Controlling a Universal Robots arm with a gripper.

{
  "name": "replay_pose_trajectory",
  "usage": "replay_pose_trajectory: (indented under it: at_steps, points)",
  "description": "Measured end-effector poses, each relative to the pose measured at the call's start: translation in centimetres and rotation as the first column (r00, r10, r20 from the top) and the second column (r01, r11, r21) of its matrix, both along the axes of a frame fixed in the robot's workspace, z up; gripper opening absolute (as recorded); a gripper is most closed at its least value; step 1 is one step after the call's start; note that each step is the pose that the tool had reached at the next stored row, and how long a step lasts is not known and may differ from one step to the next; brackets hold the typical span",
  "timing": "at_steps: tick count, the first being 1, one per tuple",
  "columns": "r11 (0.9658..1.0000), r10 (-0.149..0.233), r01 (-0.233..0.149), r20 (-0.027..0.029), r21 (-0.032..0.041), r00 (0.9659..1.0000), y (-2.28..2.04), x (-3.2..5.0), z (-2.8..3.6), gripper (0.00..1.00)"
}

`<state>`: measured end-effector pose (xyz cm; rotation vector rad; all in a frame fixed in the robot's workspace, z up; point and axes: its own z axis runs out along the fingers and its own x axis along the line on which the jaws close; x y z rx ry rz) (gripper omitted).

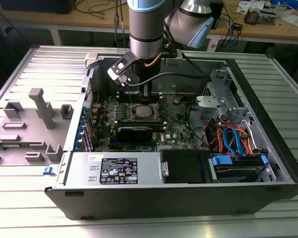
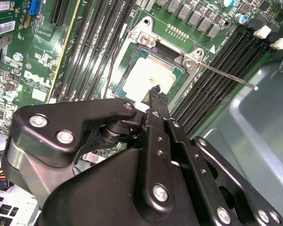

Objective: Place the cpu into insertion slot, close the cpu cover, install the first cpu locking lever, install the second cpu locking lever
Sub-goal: 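Close the cpu cover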

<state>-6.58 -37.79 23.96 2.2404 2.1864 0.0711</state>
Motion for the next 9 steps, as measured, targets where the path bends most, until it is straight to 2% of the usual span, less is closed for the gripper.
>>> replay_pose_trajectory:
  at_steps: [9]
  points:
    - [1.0000, 0.000, 0.000, 0.0000, 0.0000, 1.0000, 0.00, 0.00, 0.19, 0.11]
